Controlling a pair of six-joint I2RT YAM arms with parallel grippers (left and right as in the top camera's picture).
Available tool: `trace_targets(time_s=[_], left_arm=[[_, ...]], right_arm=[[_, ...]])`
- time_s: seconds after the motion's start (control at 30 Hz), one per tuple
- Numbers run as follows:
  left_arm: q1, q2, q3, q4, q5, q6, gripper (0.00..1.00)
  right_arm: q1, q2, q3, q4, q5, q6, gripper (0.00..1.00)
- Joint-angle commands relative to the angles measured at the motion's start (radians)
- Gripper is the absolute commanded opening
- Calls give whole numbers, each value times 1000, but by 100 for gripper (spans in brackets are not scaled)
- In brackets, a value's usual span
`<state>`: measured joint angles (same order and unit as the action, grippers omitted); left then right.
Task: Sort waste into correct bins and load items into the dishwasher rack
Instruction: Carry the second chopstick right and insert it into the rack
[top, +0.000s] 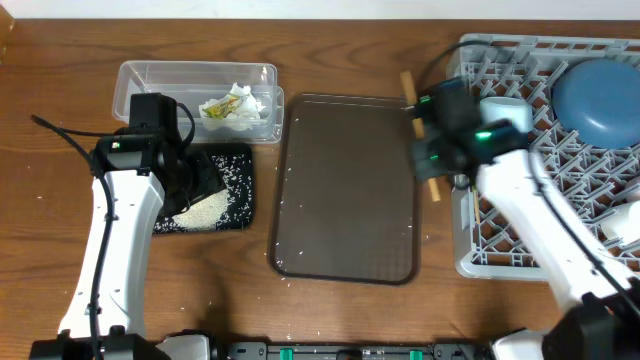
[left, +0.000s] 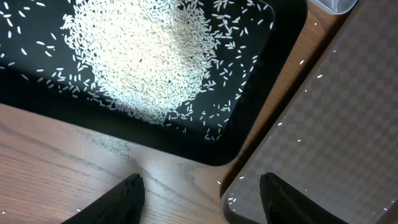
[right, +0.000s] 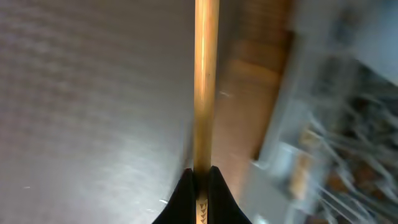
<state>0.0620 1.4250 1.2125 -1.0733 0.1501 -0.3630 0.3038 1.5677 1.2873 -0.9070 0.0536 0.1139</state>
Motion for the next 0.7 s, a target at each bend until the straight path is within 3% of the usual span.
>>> trace_targets(time_s=[0.0, 0.27, 0.67], left_arm=[[4, -4, 0, -3, -13, -1, 63], [4, -4, 0, 2, -13, -1, 63], [4, -4, 0, 2, -13, -1, 63]], right_arm=[[-71, 2, 2, -41, 10, -3, 1], [-187, 3, -1, -101, 10, -25, 1], [-245, 3, -25, -142, 10, -26, 1]])
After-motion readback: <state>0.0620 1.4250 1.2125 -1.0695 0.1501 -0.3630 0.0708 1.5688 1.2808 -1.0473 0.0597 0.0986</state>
